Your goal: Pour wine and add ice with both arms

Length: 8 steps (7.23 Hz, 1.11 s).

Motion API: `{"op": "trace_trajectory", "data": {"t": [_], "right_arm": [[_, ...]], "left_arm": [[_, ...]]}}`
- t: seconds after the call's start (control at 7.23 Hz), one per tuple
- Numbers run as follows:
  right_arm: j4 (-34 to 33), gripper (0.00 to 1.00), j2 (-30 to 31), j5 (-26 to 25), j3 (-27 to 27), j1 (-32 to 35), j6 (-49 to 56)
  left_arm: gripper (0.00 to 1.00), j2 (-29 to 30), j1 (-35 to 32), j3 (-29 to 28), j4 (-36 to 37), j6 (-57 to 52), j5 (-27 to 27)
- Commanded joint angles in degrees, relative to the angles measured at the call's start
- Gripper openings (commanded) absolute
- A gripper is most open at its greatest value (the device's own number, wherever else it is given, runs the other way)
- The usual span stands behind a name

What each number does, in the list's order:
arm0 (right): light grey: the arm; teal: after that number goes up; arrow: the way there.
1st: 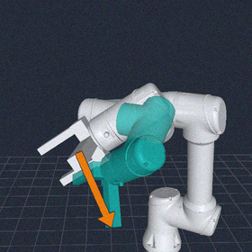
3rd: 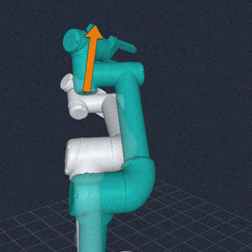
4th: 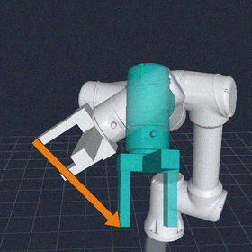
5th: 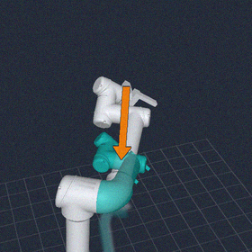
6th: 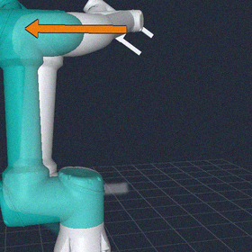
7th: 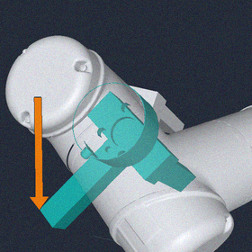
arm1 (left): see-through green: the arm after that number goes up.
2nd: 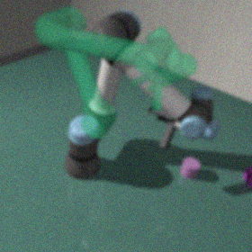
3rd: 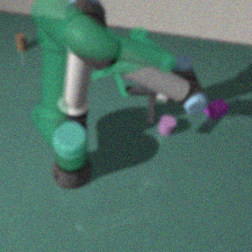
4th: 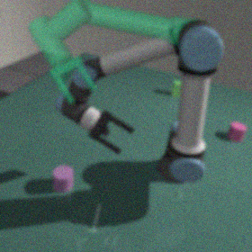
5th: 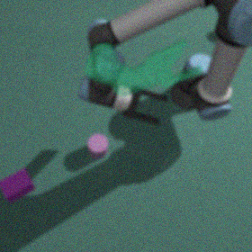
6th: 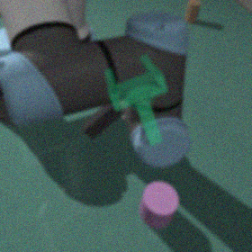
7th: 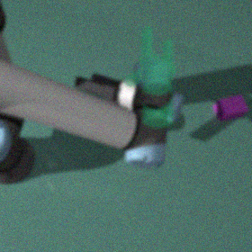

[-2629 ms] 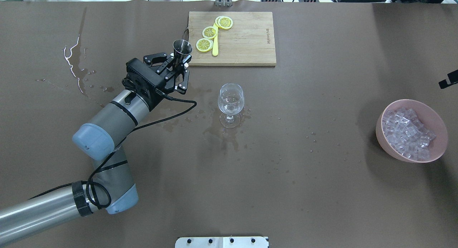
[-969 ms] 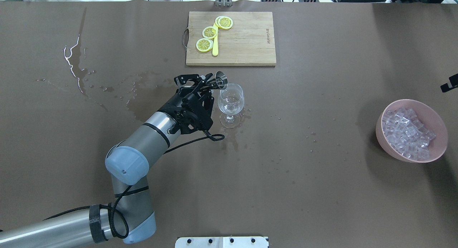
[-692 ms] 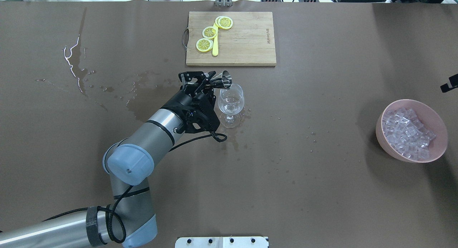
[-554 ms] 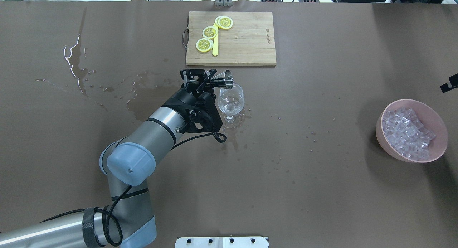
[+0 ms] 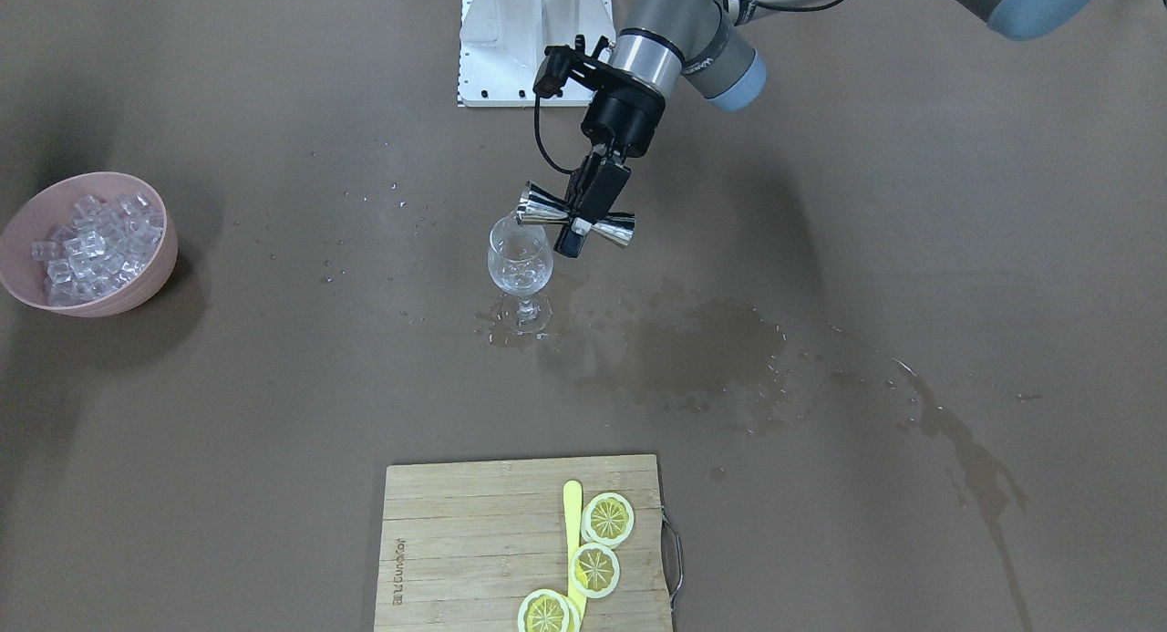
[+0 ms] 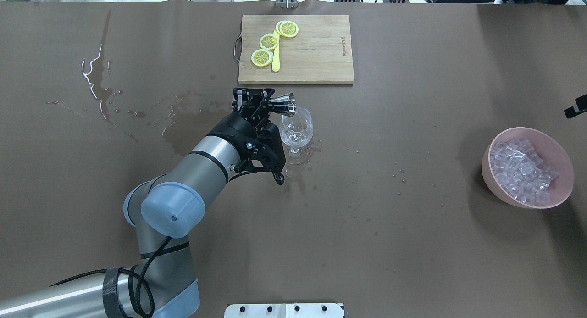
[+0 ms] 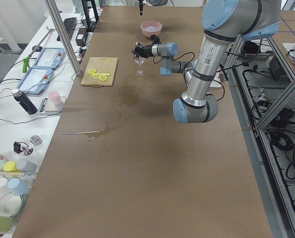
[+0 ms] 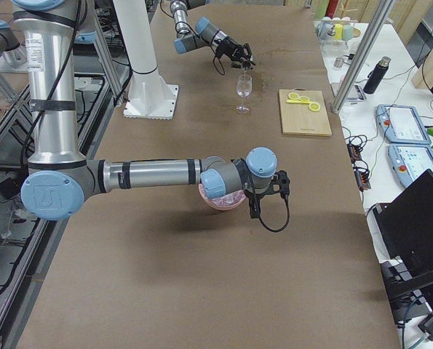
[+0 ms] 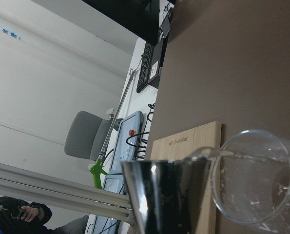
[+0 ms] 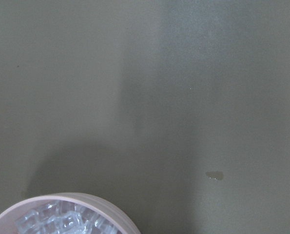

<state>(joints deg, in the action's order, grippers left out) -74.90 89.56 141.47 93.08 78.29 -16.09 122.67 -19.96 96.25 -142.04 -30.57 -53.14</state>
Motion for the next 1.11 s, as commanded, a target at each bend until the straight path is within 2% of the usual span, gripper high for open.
{"op": "trace_trajectory", "data": {"t": [0.0,0.28,0.97], "right_arm": [[0.02,1.0,0.0,-0.06,0.0,-0.06,0.0],[0.02,1.0,0.0,-0.06,0.0,0.02,0.0],[-0.07,1.0,0.0,-0.06,-0.35,-0.06,0.0]], "left_arm": [[0.0,-0.15,-0.08,0.08,0.44,-4.39,0.14],[0.0,1.25,0.09,0.42,5.26,-7.66,3.46],[0.0,2.22,0.18,0.43,9.05,-14.69,5.15]]}}
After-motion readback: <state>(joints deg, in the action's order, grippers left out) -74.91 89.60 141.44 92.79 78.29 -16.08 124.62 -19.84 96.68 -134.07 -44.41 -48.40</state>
